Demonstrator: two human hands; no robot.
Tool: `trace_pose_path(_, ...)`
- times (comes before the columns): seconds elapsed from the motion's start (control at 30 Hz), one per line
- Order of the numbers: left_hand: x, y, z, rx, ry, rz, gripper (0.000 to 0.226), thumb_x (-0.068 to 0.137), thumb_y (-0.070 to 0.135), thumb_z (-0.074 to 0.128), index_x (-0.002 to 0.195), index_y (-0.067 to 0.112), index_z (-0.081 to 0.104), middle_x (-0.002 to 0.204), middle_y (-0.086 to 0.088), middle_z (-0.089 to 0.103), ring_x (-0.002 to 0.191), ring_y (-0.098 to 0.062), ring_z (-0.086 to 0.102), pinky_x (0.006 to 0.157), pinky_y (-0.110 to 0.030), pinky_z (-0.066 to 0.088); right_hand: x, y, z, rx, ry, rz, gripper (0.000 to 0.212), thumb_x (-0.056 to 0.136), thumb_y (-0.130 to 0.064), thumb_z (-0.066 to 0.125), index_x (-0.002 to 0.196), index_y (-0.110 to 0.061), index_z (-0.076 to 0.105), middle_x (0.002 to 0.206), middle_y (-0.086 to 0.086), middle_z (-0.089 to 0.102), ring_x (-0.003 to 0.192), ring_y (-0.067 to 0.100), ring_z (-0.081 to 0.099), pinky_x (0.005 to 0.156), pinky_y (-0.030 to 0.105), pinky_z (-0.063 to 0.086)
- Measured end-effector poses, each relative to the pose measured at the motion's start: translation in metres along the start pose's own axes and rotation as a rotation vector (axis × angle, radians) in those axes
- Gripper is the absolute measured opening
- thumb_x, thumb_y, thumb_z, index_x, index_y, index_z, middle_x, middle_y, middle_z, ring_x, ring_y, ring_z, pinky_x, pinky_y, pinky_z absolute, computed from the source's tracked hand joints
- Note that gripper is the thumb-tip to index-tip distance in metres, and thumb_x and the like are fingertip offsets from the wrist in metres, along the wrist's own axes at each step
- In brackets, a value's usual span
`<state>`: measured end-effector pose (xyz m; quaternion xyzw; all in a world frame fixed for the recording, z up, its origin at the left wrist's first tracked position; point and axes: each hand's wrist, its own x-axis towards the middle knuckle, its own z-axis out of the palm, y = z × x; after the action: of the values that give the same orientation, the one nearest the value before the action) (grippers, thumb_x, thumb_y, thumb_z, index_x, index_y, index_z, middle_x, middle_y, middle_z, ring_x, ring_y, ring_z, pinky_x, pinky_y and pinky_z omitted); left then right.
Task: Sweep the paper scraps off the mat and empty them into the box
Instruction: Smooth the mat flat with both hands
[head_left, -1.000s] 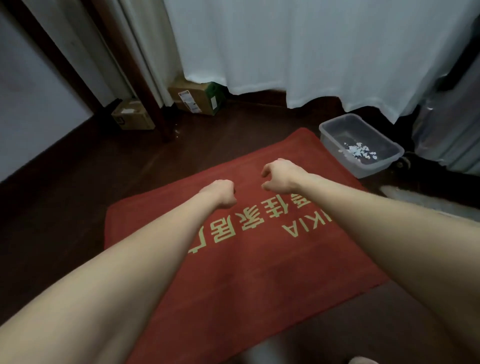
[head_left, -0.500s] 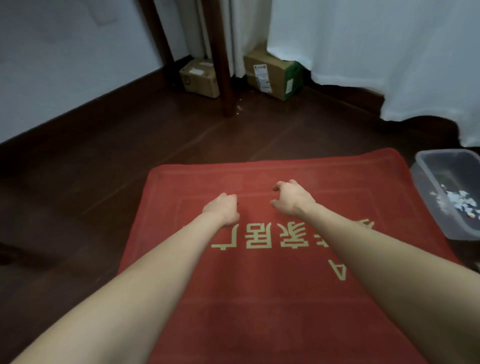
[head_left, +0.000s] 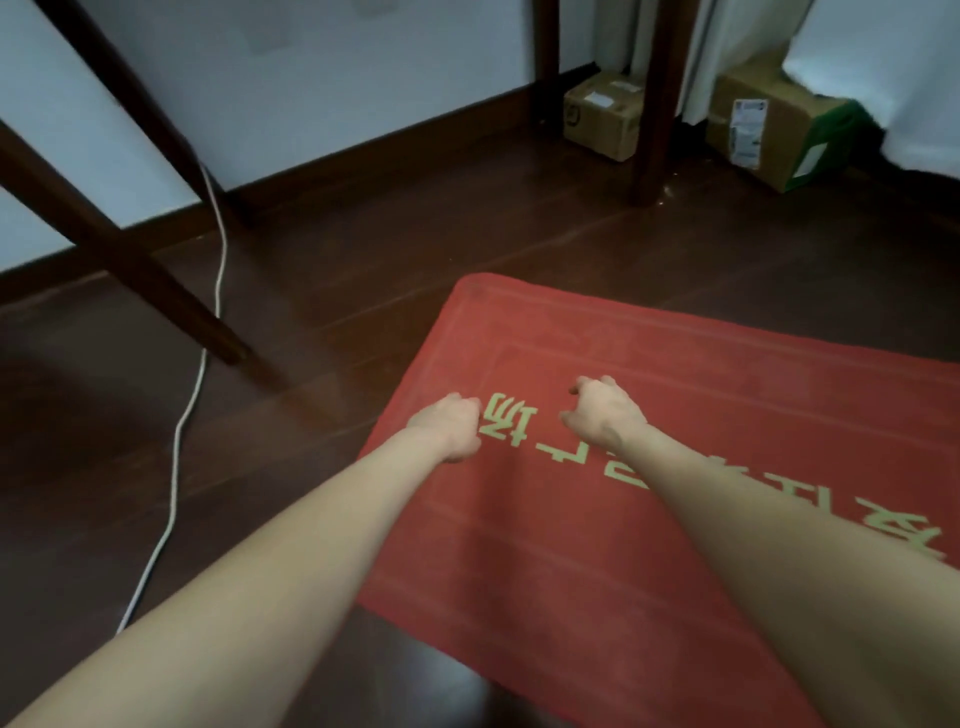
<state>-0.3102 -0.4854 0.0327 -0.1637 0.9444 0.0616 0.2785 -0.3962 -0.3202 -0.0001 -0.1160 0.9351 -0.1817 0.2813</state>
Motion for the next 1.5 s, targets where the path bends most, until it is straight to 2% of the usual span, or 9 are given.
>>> trace_pose_path(0.2, 0.001, -0.003, 0.014, 0.019, -0.010, 0.009, 0.051, 0.090, 0.021, 0.053, 0.140, 0.014, 0.043, 0.139, -0.013, 0.042, 0.129, -0.032, 0.046, 0.107, -0.042, 0.040, -0.022, 0.018, 0.014, 0.037, 0.020, 0.045, 0.049, 0.093, -0.025, 0.052, 0.141, -0.017, 0.045, 0.138, 0.011, 0.040, 0.121, 0.034, 0.052, 0.098, 0.041, 0.047)
trace_pose_path(0.4, 0.028, 0.061, 0.051, -0.046, -0.057, 0.166, 0.072, 0.086, 0.020, 0.065, 0.148, 0.014, 0.028, 0.152, -0.012, 0.026, 0.137, -0.031, 0.038, 0.111, -0.039, 0.036, -0.037, 0.091, 0.008, 0.005, 0.039, 0.210, 0.062, 0.092, -0.031, 0.056, 0.149, -0.017, 0.033, 0.148, 0.013, 0.033, 0.129, 0.036, 0.046, 0.105, 0.044, 0.044)
trace_pose_path(0.6, 0.051, 0.081, 0.092, 0.061, -0.130, 0.186, 0.101, 0.076, 0.030, 0.079, 0.152, 0.018, 0.015, 0.159, -0.004, 0.009, 0.143, -0.033, 0.024, 0.114, -0.046, 0.031, -0.033, 0.146, 0.028, 0.015, -0.042, 0.410, 0.087, 0.080, -0.049, 0.073, 0.150, -0.022, 0.027, 0.152, 0.013, 0.022, 0.138, 0.041, 0.032, 0.111, 0.051, 0.036)
trace_pose_path(0.67, 0.057, 0.076, 0.100, 0.108, -0.142, 0.159, 0.105, 0.073, 0.031, 0.081, 0.152, 0.020, 0.013, 0.160, -0.001, 0.005, 0.146, -0.030, 0.017, 0.113, -0.050, 0.031, -0.028, 0.151, 0.044, 0.052, -0.072, 0.428, 0.094, 0.078, -0.047, 0.076, 0.153, -0.028, 0.023, 0.156, 0.009, 0.015, 0.142, 0.046, 0.021, 0.112, 0.055, 0.034)
trace_pose_path(0.77, 0.062, 0.069, 0.105, 0.215, -0.082, 0.167, 0.105, 0.069, 0.033, 0.084, 0.150, 0.021, 0.018, 0.154, -0.001, 0.014, 0.143, -0.027, 0.020, 0.109, -0.049, 0.035, -0.020, 0.148, 0.060, 0.077, -0.013, 0.434, 0.094, 0.080, -0.039, 0.077, 0.154, -0.035, 0.018, 0.162, 0.003, 0.006, 0.143, 0.055, 0.004, 0.113, 0.061, 0.029)
trace_pose_path(0.87, 0.067, 0.067, 0.103, 0.255, -0.054, 0.179, 0.105, 0.067, 0.034, 0.085, 0.148, 0.022, 0.020, 0.150, -0.003, 0.019, 0.140, -0.027, 0.024, 0.106, -0.045, 0.039, -0.015, 0.146, 0.067, 0.070, 0.041, 0.402, 0.086, 0.082, -0.034, 0.076, 0.151, -0.034, 0.025, 0.162, 0.000, 0.008, 0.142, 0.058, 0.005, 0.114, 0.061, 0.027)
trace_pose_path(1.03, 0.068, 0.062, 0.098, 0.256, -0.100, 0.170, 0.094, 0.073, 0.029, 0.081, 0.147, 0.021, 0.024, 0.150, -0.004, 0.022, 0.139, -0.029, 0.027, 0.107, -0.045, 0.040, -0.011, 0.146, 0.069, 0.060, 0.059, 0.324, 0.075, 0.082, -0.029, 0.076, 0.145, -0.036, 0.035, 0.160, -0.003, 0.013, 0.145, 0.052, 0.006, 0.116, 0.062, 0.022)
trace_pose_path(1.37, 0.044, 0.038, 0.094, 0.366, -0.255, 0.176, 0.080, 0.078, 0.029, 0.077, 0.143, 0.010, 0.035, 0.147, -0.012, 0.037, 0.133, -0.034, 0.041, 0.110, -0.039, 0.037, 0.001, 0.128, 0.071, -0.043, -0.032, 0.077, 0.073, 0.083, -0.026, 0.074, 0.143, -0.043, 0.035, 0.161, -0.005, 0.009, 0.147, 0.048, -0.002, 0.117, 0.061, 0.012)
trace_pose_path(1.5, 0.038, 0.023, 0.094, 0.332, -0.302, 0.125, 0.078, 0.077, 0.028, 0.078, 0.141, 0.012, 0.037, 0.142, -0.011, 0.042, 0.129, -0.032, 0.045, 0.105, -0.039, 0.040, 0.013, 0.110, 0.070, -0.089, -0.074, -0.011, 0.076, 0.083, -0.025, 0.074, 0.145, -0.043, 0.033, 0.162, -0.005, 0.007, 0.148, 0.044, -0.006, 0.118, 0.060, 0.008)
